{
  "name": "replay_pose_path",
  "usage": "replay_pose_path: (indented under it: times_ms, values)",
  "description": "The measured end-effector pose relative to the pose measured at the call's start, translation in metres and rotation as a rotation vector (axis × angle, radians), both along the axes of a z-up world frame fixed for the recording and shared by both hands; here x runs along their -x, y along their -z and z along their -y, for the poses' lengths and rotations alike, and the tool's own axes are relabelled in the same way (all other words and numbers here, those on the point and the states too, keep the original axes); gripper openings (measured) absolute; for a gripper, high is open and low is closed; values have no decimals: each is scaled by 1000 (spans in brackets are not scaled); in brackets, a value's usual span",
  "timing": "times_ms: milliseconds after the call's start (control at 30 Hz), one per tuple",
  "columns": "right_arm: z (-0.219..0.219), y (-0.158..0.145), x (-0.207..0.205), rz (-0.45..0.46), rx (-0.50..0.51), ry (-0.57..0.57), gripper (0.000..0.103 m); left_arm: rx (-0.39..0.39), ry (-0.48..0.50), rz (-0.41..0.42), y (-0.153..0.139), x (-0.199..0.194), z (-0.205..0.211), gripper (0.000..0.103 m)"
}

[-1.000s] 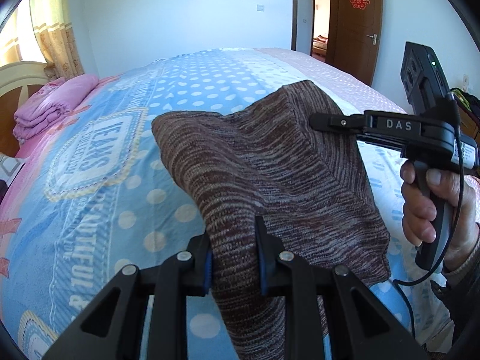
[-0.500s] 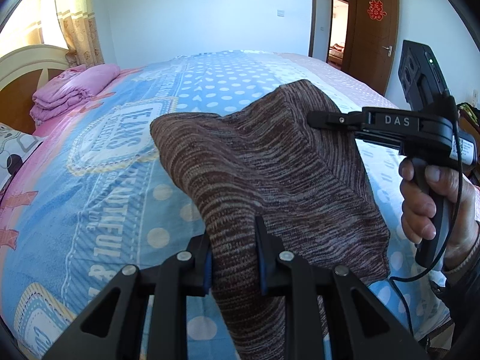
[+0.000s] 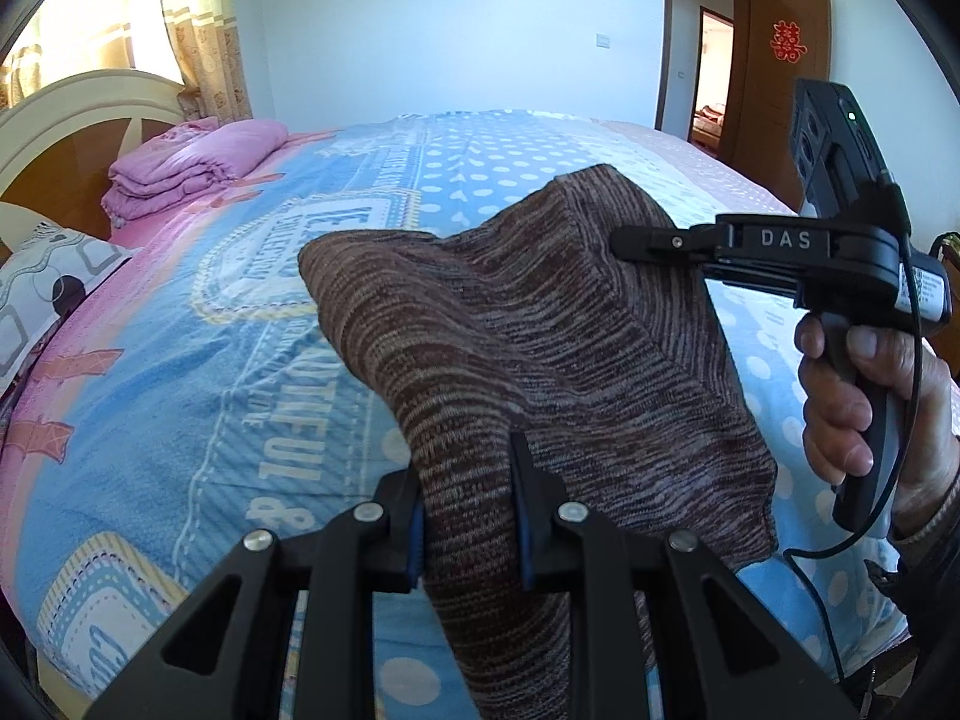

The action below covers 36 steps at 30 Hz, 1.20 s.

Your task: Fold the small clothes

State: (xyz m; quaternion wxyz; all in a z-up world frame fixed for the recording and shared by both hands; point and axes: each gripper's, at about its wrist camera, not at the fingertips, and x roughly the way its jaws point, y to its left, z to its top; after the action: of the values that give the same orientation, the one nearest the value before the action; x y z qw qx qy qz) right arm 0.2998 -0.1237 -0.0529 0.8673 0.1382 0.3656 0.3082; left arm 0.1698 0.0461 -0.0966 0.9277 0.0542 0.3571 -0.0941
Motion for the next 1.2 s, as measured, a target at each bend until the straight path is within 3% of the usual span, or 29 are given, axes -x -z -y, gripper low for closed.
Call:
replay_pose_path:
  times_ms: [700, 1200]
  values:
    - [-84, 20, -30, -46, 78, -109, 16, -16, -84, -28, 20, -6, -47, 24]
    - [-110, 43, -44, -85, 117, -134, 16, 7, -114, -70, 42, -6, -66, 24]
